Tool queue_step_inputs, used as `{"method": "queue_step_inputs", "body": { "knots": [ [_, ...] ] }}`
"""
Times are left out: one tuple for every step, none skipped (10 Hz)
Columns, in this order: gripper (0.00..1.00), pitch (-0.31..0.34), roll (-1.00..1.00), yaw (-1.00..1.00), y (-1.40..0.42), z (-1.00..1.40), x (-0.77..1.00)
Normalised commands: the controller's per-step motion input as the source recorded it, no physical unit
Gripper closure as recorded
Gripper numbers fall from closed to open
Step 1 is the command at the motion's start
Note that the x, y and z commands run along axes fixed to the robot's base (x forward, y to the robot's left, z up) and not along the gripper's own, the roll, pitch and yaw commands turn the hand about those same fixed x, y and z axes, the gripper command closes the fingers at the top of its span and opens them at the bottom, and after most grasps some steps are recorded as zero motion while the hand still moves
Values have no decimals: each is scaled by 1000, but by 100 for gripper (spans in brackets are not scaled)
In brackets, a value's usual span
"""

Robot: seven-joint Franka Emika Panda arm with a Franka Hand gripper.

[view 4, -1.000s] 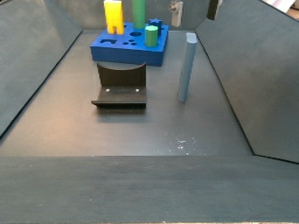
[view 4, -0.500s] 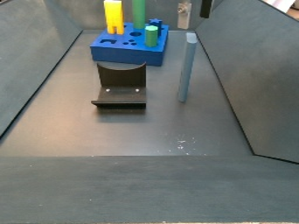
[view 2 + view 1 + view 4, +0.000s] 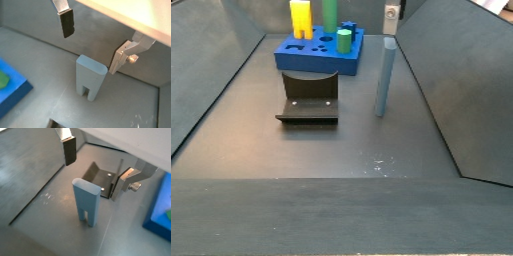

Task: Pick up the square-circle object. Move up. Rotate the square-circle object. Place the square-circle object on the fixture. Regrasp the square-circle object. Move to above the board. Insert the square-circle object.
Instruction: Rotate the square-circle object.

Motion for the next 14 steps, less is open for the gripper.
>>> {"method": "queue_step_inputs", "body": {
  "knots": [
    [0, 8, -18, 1000, -3, -16, 38],
    [0, 8, -18, 1000, -4, -16, 38],
    [0, 8, -19, 1000, -4, -16, 38],
    [0, 9, -20, 1000, -4, -16, 38],
    [0, 9, -21, 1000, -4, -16, 38],
    [0, 9, -22, 1000, -4, -16, 38],
    [0, 10, -23, 1000, -4, -16, 38],
    [0, 10, -24, 1000, -4, -16, 38],
    [0, 11, -25, 1000, -4, -16, 38],
    [0, 11, -27, 1000, -4, -15, 38],
    [0, 12, -28, 1000, -4, -15, 38],
    [0, 13, -30, 1000, -4, -15, 38],
    [0, 14, -32, 1000, -4, -15, 38],
    [0, 14, -34, 1000, -4, -15, 38]
  ]
}}
